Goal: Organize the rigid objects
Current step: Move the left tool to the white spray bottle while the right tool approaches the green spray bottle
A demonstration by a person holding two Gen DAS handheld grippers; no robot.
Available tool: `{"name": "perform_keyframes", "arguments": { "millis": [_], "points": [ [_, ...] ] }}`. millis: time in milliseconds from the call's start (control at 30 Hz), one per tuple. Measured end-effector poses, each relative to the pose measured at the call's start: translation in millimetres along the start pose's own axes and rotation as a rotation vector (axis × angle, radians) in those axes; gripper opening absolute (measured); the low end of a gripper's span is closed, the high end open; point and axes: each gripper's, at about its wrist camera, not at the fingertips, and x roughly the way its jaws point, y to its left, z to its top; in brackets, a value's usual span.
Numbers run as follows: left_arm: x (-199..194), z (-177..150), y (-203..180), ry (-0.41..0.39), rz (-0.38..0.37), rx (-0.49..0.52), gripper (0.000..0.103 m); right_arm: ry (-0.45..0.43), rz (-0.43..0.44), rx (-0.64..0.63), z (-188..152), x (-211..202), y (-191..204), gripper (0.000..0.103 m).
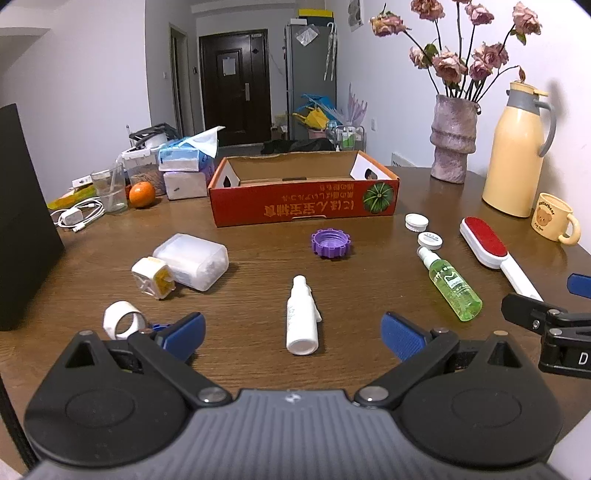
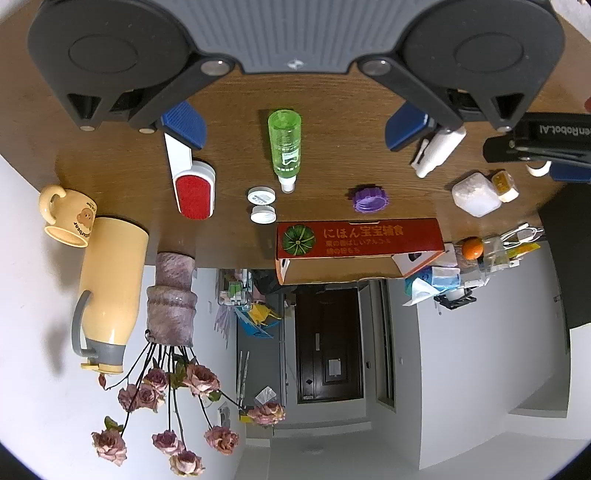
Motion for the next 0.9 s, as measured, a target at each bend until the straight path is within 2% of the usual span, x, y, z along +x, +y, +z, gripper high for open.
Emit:
{"name": "perform_keyframes", "arguments": {
  "millis": [500,700,900],
  "points": [
    [49,8,-3,0.068,-0.001,-0.011,0.103,0.049,0.015,0.003,6,47,-12,0.103],
    [69,8,-2,0.103,-0.001,-0.018,0.097,0.068,0.019,0.000,8,64,-12,0.103],
    [88,7,0,0.142,-0.008,-0.019,0.082,0.091,0.021,-0.003,8,82,-12,0.103]
  ]
}}
